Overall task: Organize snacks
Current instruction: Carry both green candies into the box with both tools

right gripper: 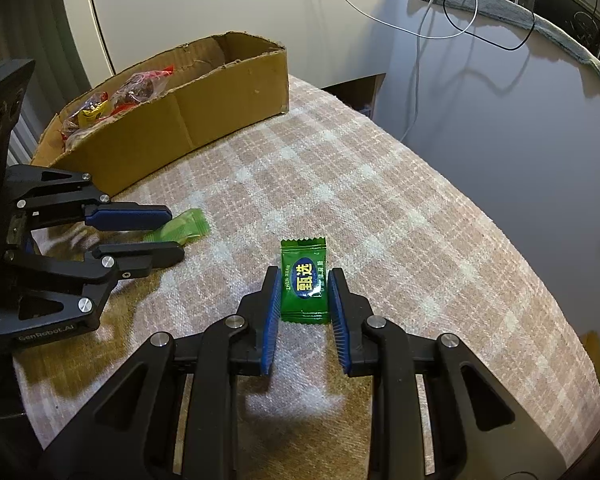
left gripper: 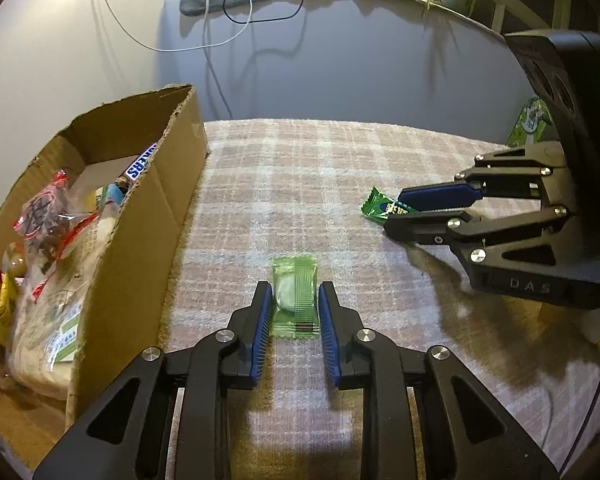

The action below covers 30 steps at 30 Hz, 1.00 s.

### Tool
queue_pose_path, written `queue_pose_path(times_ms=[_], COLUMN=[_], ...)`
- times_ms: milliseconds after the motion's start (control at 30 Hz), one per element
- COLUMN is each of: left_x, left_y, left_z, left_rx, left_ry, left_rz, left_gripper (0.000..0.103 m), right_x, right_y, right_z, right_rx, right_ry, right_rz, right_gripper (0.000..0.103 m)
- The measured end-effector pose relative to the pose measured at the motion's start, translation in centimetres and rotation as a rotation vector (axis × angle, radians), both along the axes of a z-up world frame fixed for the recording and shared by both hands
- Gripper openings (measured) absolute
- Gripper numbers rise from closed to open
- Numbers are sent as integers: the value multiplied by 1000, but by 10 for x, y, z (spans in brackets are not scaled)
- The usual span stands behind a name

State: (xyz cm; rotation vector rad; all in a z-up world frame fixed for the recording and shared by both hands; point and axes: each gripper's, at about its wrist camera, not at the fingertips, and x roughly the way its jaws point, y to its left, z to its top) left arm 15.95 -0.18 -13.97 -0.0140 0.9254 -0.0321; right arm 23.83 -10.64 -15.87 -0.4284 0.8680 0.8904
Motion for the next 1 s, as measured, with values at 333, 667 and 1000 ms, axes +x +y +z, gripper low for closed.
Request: queue_pose_path(times_ms=[333, 667, 1000], left_x=[-11, -39, -36], left_y=[-2, 20, 74], left_z=[13, 59, 91], left_rx=[-33, -66, -59], left_ry=[-46, -151, -233], left_rz=[-1, 10, 76], left_gripper=[19, 19, 19], right_x=[-8, -22, -29], right_y=[-2, 9, 60], right_z=[7, 46, 90], right_rx=[15, 54, 117], right_ry=[-6, -57, -96], right_rz=[-30, -40, -12], right_gripper=[24, 24, 24])
